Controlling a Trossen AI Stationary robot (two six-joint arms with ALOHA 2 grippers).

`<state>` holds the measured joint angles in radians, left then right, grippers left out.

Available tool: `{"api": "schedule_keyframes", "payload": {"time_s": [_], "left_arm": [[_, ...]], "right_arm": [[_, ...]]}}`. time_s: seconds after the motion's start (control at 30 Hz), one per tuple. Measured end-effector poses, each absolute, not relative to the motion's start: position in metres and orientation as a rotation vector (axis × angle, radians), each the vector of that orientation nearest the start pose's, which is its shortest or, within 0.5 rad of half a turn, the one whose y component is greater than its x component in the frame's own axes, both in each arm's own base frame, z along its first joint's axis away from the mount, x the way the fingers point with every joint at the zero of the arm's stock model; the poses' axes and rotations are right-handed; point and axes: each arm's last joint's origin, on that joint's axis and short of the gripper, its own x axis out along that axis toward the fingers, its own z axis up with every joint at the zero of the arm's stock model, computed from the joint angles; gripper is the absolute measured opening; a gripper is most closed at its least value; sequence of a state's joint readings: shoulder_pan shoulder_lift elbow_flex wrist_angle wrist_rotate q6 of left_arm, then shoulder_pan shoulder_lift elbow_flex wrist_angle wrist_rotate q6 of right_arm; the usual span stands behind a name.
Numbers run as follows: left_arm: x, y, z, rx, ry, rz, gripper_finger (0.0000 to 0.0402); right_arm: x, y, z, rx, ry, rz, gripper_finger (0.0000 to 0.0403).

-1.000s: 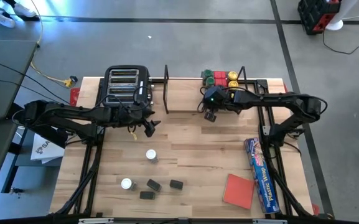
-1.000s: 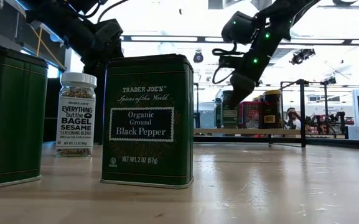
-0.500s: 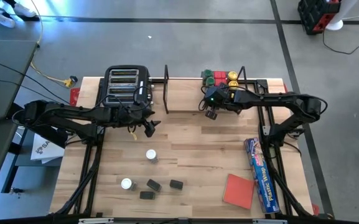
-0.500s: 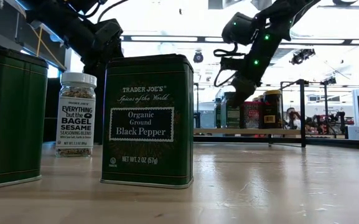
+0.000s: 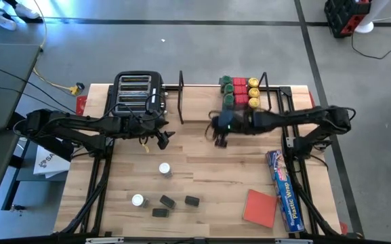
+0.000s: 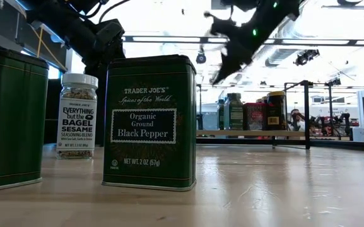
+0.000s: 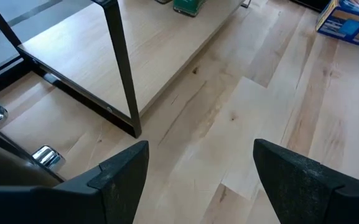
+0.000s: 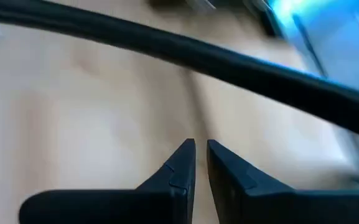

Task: Shelf spices
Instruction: Put the top white seasoning bottle on the shelf

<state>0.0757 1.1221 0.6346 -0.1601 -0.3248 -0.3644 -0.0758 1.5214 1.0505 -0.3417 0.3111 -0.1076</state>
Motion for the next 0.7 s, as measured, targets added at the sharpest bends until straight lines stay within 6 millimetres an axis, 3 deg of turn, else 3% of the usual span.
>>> {"api": "schedule_keyframes", "payload": {"time_s": [0.23,0.43,0.7], "left_arm": [[0.224,0.022,0.220,-0.255,0.593,0.488,0.0284],[0.223,0.010,0.219,-0.256,0.608,0.467,0.0284],[0.199,-0.003,0.222,-0.273,0.652,0.607,0.0284]], "right_arm": [[0.343,0.029,0.221,-0.036,0.535,0.063,0.0036],[0.380,0.069,0.202,-0.095,0.479,0.181,0.0079],[0.445,0.065,0.199,-0.120,0.455,0.171,0.0201]]}}
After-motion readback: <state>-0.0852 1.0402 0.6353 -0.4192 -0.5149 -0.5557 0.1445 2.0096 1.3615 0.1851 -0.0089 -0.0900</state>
